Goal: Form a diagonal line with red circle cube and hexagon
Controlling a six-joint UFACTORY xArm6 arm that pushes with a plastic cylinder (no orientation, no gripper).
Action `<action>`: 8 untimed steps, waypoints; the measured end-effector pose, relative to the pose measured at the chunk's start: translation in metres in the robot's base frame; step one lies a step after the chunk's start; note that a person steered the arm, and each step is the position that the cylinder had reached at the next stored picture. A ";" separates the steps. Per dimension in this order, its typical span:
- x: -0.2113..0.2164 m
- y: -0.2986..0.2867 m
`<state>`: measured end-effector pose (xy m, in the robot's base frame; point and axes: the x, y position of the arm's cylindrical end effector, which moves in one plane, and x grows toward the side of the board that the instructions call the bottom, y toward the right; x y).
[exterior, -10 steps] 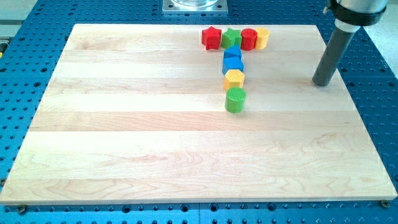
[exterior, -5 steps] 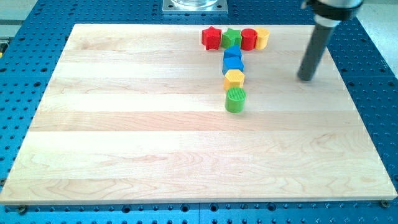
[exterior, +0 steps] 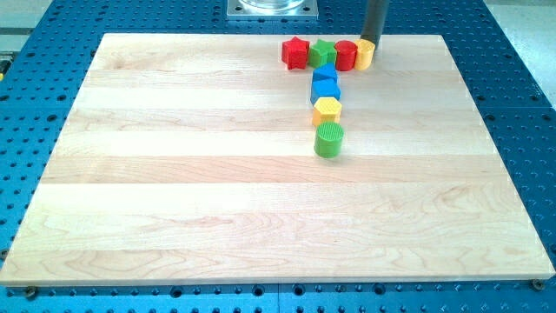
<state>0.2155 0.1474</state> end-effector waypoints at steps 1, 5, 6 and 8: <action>0.021 -0.066; 0.030 -0.039; 0.076 -0.036; 0.117 -0.036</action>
<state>0.3329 0.1111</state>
